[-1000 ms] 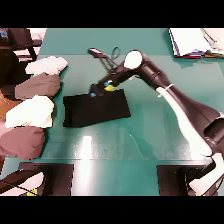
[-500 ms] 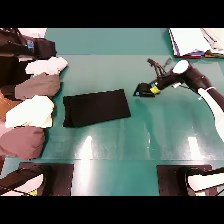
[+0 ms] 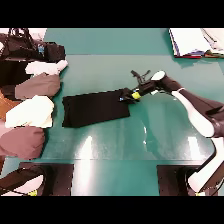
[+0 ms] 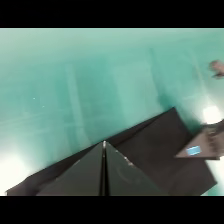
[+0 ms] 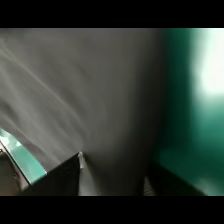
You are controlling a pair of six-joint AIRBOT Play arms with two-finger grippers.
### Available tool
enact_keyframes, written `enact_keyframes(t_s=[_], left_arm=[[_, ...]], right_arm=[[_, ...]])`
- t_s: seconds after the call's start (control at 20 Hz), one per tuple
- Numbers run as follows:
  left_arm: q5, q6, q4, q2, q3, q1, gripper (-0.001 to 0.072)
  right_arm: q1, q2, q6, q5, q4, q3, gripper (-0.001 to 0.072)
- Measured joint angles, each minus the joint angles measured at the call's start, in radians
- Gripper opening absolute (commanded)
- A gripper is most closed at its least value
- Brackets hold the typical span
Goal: Fold the shirts.
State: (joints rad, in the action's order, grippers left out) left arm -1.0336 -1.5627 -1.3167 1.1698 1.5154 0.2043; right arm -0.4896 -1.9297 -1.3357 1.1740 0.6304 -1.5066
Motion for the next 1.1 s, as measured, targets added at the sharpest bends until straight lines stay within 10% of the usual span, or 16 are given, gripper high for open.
enact_keyframes(t_s=[0.05, 0.5, 1.1], left_arm=[[0.001, 0.000, 0.007, 0.000, -0.001, 0.000, 0.0021], [0.011, 0.000, 0.030, 0.000, -0.011, 0.118, 0.0021], [0.056, -0.038, 0.037, 0.000, -0.012, 0.237, 0.0021]], right_arm=[[-0.022, -0.024, 0.002, -0.002, 0.000, -0.034, 0.0015], [0.090, 0.106, -0.014, 0.026, 0.167, -0.105, 0.0015], [1.069, 0.656, -0.043, -0.084, 0.340, 0.327, 0.0014]])
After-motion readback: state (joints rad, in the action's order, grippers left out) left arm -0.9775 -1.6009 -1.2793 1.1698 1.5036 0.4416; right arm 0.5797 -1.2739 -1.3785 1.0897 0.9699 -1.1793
